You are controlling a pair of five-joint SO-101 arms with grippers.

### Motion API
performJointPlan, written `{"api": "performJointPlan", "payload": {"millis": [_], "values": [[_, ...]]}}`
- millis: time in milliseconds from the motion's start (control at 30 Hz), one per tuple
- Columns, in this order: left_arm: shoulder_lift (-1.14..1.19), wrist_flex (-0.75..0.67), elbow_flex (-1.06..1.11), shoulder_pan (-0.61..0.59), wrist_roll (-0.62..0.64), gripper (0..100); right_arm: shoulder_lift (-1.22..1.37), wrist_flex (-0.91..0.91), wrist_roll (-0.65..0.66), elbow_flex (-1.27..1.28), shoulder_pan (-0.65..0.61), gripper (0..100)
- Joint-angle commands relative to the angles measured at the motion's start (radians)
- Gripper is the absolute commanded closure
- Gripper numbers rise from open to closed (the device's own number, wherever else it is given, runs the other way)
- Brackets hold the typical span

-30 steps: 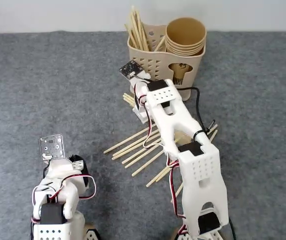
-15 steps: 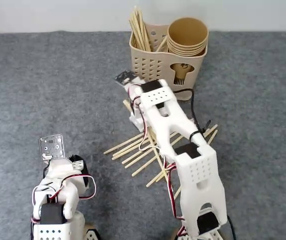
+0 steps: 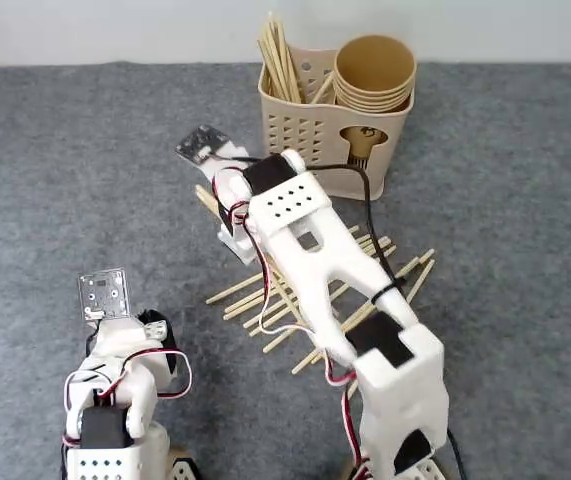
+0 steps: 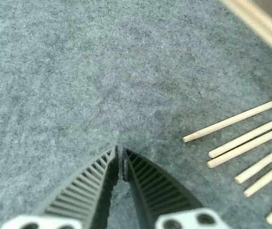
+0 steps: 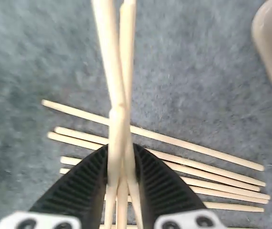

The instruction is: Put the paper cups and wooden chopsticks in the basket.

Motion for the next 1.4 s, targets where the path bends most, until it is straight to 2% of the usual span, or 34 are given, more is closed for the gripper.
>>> {"api": "performJointPlan", "payload": {"millis": [0, 333, 633, 1100, 1367], "values": [[-0.014, 0.003, -0.019, -0.002, -0.005, 99, -0.136, 0.007, -0.018, -0.018, -0.010, 99.1], [-0.014, 0.003, -0.019, -0.002, -0.005, 99, -0.237, -0.004, -0.114, -0.021, -0.010, 99.1], [-0.014, 0.003, -0.019, -0.002, -0.005, 99, -0.286, -0.101, -0.184, -0.014, -0.008, 99.1], [-0.014, 0.003, -0.019, -0.002, -0.005, 99, 0.008, -0.383, -0.187, 0.114, -0.018, 99.1], [-0.014, 0.003, -0.019, -0.002, -0.005, 99, 0.145, -0.387, -0.186, 0.109, -0.058, 96.8]]}}
